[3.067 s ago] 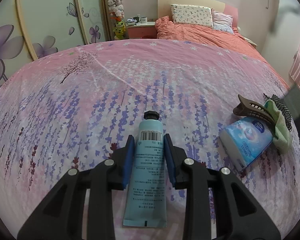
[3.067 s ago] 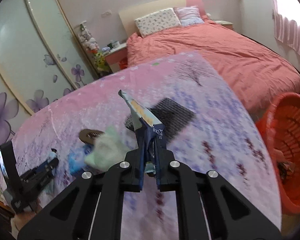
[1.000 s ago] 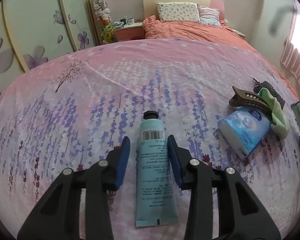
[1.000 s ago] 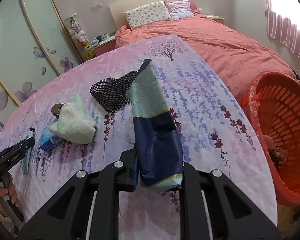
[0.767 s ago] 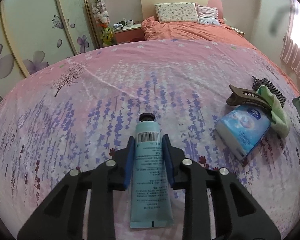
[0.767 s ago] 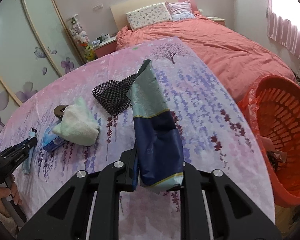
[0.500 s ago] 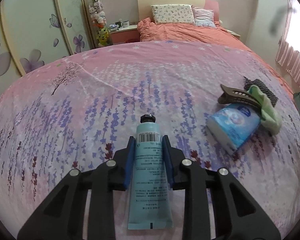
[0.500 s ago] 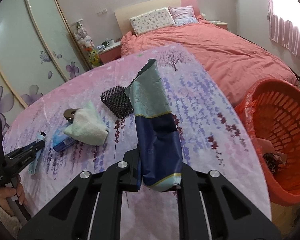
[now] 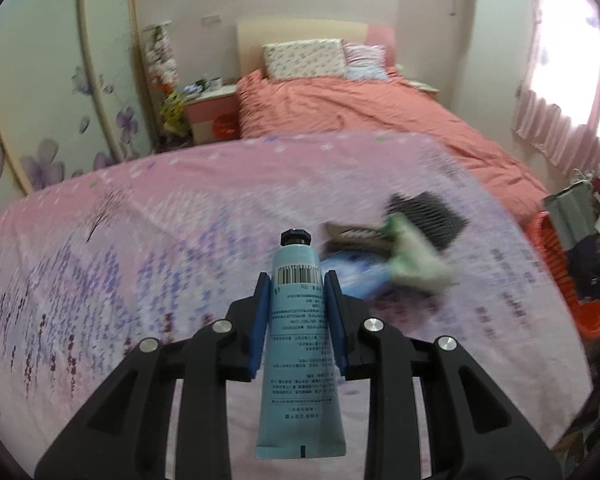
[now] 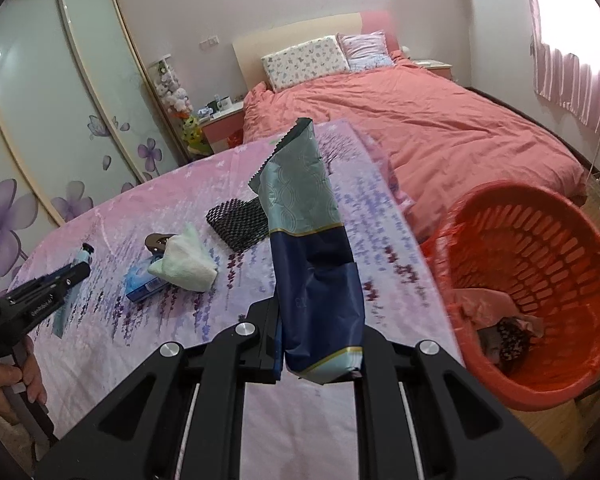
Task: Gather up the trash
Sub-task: 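Carry the lotion tube and wrapper bag over the orange basket and release both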
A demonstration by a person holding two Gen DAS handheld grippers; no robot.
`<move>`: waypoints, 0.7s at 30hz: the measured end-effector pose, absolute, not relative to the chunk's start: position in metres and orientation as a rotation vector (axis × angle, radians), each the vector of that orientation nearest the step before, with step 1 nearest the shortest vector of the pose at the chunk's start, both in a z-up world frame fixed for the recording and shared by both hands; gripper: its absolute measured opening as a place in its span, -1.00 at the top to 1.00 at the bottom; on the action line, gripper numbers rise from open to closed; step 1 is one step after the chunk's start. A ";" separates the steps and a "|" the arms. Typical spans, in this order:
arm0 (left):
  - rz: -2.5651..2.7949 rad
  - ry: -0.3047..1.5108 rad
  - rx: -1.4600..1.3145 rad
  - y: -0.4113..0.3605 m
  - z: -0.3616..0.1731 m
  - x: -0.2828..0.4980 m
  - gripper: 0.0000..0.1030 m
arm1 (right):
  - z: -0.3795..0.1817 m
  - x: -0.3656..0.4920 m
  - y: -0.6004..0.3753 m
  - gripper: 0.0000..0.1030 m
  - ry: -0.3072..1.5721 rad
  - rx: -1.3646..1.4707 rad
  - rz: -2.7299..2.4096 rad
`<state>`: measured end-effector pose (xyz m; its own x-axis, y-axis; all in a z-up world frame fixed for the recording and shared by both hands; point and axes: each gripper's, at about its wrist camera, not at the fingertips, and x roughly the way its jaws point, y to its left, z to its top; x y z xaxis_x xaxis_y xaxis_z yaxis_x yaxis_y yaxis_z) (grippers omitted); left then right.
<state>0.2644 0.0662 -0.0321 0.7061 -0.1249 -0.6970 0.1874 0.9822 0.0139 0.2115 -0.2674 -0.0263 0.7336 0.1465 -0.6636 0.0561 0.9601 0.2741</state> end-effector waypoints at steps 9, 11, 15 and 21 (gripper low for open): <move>-0.400 0.726 0.083 -0.037 -0.002 0.246 0.46 | -0.010 0.191 -0.322 0.77 0.695 0.318 -0.038; -0.454 0.728 0.089 -0.066 -0.002 0.243 0.46 | -0.012 0.187 -0.337 0.77 0.691 0.332 -0.067; -0.570 0.737 0.092 -0.126 -0.007 0.238 0.46 | -0.018 0.181 -0.371 0.77 0.691 0.363 -0.126; -0.702 0.764 0.110 -0.213 -0.022 0.235 0.46 | -0.034 0.177 -0.423 0.77 0.701 0.414 -0.204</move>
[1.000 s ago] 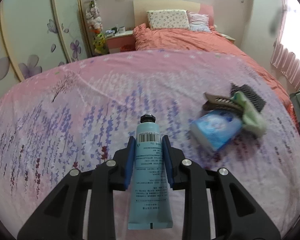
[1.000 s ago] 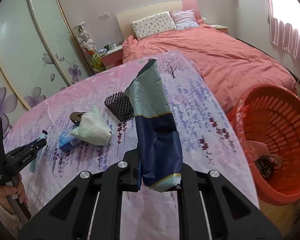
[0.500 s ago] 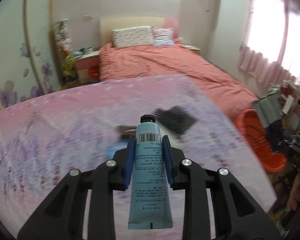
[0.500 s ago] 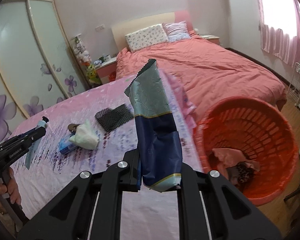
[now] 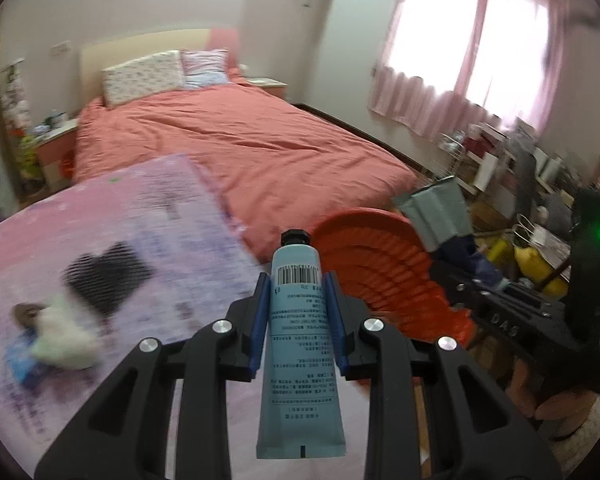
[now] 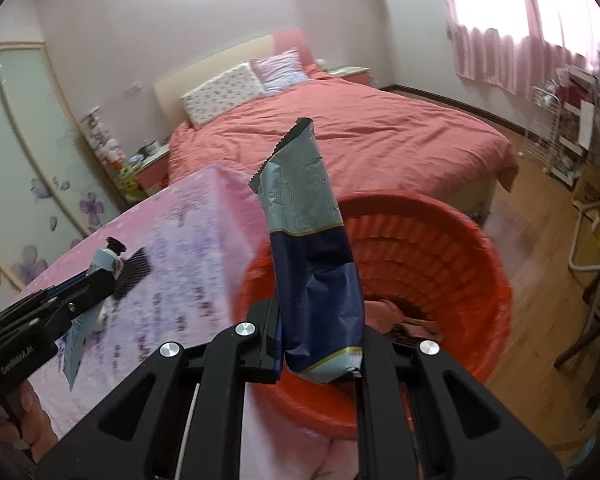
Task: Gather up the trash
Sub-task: 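Carry the lotion tube and wrapper bag over the orange basket and release both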
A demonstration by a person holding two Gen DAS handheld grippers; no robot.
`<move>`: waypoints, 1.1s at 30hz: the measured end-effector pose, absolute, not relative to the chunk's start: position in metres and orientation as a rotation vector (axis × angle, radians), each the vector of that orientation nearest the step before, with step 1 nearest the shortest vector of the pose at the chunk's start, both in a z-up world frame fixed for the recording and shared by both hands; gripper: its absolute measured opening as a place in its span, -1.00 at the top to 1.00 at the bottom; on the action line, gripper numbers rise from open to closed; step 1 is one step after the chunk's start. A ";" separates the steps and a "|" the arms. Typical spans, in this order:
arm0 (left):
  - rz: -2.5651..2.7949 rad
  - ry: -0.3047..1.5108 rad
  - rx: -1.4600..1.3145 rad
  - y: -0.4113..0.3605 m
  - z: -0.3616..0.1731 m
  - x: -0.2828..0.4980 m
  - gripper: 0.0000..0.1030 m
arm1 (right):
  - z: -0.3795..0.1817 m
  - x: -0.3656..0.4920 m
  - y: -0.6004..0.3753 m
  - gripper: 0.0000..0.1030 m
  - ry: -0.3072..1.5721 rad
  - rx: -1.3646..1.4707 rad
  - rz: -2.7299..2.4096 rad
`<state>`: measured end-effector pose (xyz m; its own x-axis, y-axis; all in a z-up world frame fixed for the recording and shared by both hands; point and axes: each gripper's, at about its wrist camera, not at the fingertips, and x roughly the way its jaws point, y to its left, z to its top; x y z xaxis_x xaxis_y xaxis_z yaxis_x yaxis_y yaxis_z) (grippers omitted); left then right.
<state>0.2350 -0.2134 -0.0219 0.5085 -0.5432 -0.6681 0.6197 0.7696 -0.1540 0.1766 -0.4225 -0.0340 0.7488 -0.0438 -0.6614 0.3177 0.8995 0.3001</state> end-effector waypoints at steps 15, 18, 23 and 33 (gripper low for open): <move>-0.688 0.860 0.158 -0.279 -0.071 0.264 0.02 | -0.064 0.185 -0.460 -0.11 0.716 0.488 -0.241; -0.653 0.860 0.162 -0.257 -0.073 0.267 -0.06 | -0.070 0.184 -0.456 -0.14 0.729 0.496 -0.244; -0.553 0.829 0.184 -0.197 -0.072 0.264 -0.23 | -0.070 0.183 -0.440 -0.16 0.736 0.463 -0.236; -0.259 0.806 0.147 -0.045 -0.073 0.282 -0.37 | -0.070 0.188 -0.381 -0.16 0.772 0.386 -0.158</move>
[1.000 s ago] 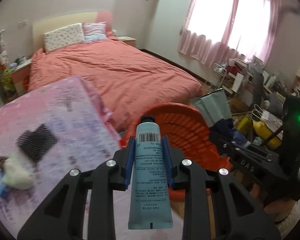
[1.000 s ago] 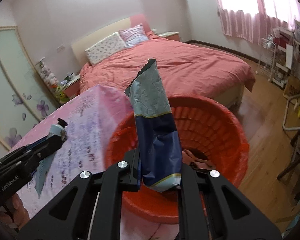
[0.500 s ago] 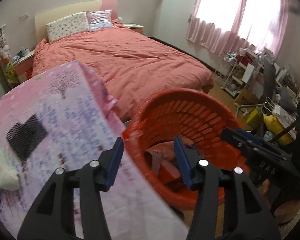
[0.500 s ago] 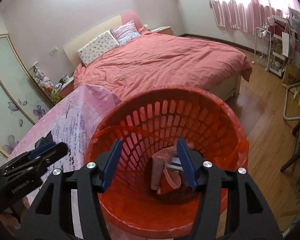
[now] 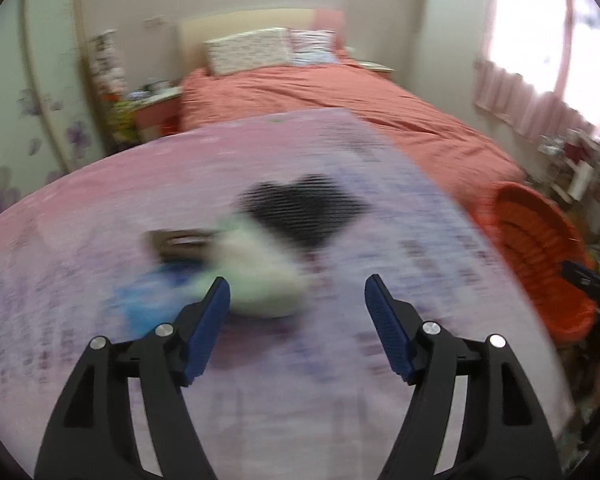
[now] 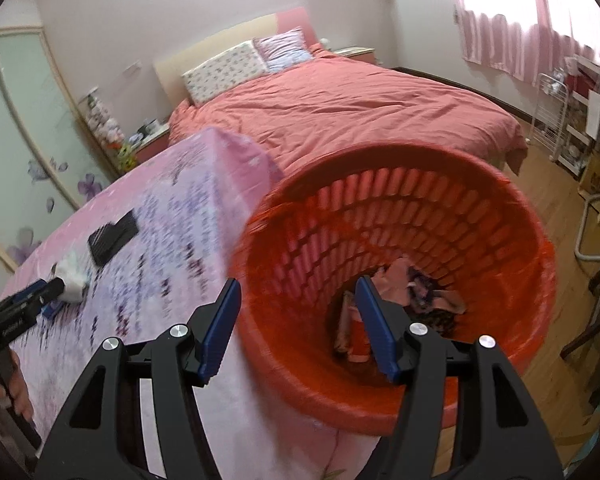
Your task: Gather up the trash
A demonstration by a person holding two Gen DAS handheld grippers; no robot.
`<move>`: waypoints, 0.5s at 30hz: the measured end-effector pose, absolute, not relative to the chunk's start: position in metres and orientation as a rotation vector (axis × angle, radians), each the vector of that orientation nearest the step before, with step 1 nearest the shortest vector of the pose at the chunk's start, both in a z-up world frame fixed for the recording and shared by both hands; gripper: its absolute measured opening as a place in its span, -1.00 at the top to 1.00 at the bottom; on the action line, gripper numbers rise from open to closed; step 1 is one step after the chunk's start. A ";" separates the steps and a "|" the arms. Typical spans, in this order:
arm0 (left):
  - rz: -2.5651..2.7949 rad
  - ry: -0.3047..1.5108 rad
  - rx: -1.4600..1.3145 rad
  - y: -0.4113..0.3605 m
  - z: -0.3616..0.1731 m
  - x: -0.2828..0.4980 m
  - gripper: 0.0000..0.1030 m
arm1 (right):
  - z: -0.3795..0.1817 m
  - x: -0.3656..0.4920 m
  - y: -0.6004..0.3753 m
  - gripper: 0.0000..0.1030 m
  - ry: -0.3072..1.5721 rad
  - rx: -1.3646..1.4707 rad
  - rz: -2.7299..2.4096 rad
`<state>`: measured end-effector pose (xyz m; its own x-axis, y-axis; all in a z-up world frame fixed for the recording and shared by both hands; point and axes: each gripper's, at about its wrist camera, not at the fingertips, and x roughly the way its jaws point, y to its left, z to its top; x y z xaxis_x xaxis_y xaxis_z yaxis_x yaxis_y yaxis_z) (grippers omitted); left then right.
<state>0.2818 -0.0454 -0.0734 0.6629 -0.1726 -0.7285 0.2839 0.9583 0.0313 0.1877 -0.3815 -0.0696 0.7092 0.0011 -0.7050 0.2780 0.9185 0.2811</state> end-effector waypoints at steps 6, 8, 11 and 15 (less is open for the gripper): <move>-0.108 0.857 0.126 0.018 -0.090 0.299 -0.47 | -0.069 0.194 -0.350 -0.16 0.796 0.354 -0.105; -0.106 0.880 0.113 0.025 -0.097 0.304 -0.47 | -0.069 0.196 -0.342 -0.16 0.802 0.346 -0.091; -0.120 0.893 0.136 0.020 -0.103 0.313 -0.48 | -0.069 0.198 -0.332 -0.16 0.811 0.337 -0.078; -0.135 0.906 0.159 0.013 -0.104 0.333 -0.52 | -0.068 0.200 -0.324 -0.16 0.821 0.332 -0.068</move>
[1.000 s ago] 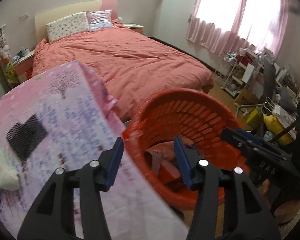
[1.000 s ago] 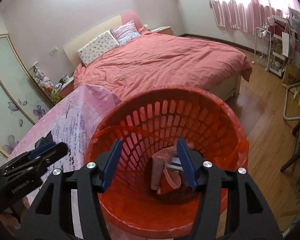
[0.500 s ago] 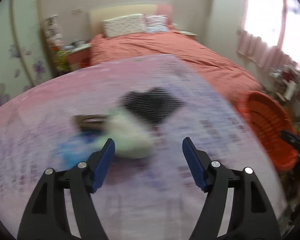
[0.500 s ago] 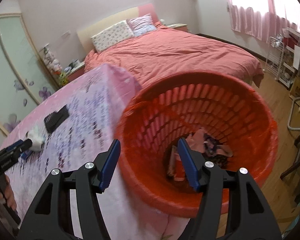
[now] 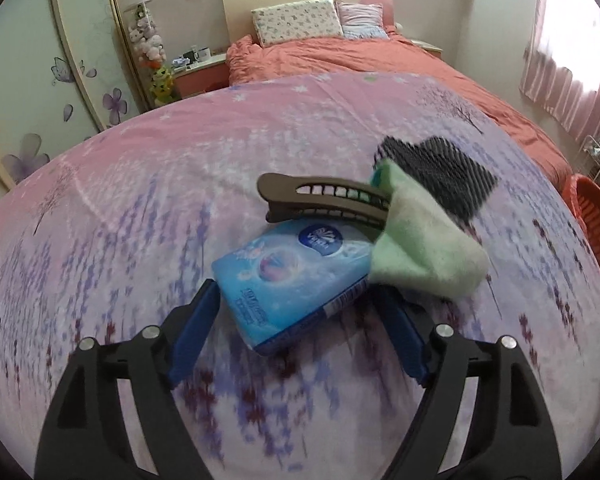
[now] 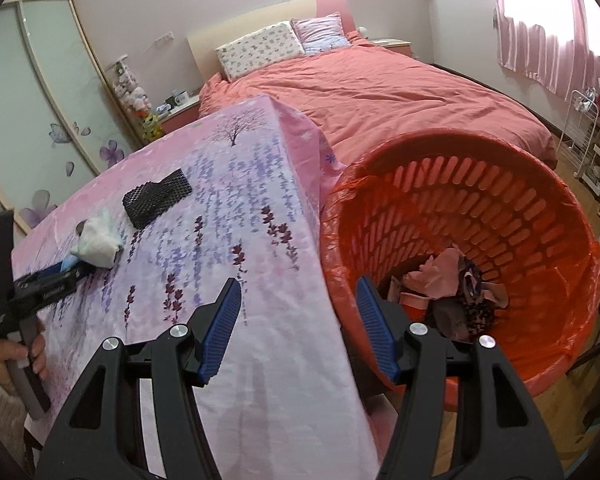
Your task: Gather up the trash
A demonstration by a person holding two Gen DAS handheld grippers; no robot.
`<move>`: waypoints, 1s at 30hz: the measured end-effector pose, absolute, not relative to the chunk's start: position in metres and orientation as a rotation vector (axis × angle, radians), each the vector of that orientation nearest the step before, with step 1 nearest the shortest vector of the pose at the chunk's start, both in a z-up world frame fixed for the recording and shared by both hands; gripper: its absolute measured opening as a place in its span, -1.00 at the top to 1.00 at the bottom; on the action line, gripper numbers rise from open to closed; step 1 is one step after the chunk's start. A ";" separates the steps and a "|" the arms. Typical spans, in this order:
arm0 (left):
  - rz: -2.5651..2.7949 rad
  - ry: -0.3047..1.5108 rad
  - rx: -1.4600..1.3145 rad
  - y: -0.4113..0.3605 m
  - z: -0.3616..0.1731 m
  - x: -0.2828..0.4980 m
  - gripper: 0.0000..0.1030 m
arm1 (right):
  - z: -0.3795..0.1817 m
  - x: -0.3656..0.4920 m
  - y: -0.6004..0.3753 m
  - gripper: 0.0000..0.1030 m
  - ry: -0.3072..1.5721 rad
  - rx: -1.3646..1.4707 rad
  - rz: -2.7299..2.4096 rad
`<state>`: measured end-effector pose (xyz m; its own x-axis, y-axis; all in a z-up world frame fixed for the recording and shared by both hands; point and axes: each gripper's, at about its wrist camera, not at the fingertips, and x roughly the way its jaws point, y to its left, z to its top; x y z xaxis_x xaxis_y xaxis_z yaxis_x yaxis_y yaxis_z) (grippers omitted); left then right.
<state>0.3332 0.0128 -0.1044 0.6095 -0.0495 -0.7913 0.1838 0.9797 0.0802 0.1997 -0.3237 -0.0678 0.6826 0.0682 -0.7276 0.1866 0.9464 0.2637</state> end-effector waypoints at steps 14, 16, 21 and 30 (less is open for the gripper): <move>-0.025 0.918 0.092 0.075 -0.105 0.331 0.82 | -0.071 0.216 -0.274 -0.17 0.856 0.309 0.033; 0.011 0.917 0.095 0.091 -0.105 0.325 0.84 | -0.071 0.220 -0.262 -0.17 0.861 0.297 0.056; 0.045 0.922 0.087 0.119 -0.102 0.312 0.70 | -0.070 0.232 -0.236 -0.16 0.864 0.286 0.110; -0.009 0.860 0.043 0.122 -0.080 0.292 0.00 | -0.067 0.280 -0.169 -0.16 0.865 0.259 0.226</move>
<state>0.2925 0.1222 -0.0803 0.6523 0.0099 -0.7579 0.0252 0.9991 0.0348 0.2800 -0.1693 -0.0667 0.6285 0.2992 -0.7180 -0.0907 0.9449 0.3144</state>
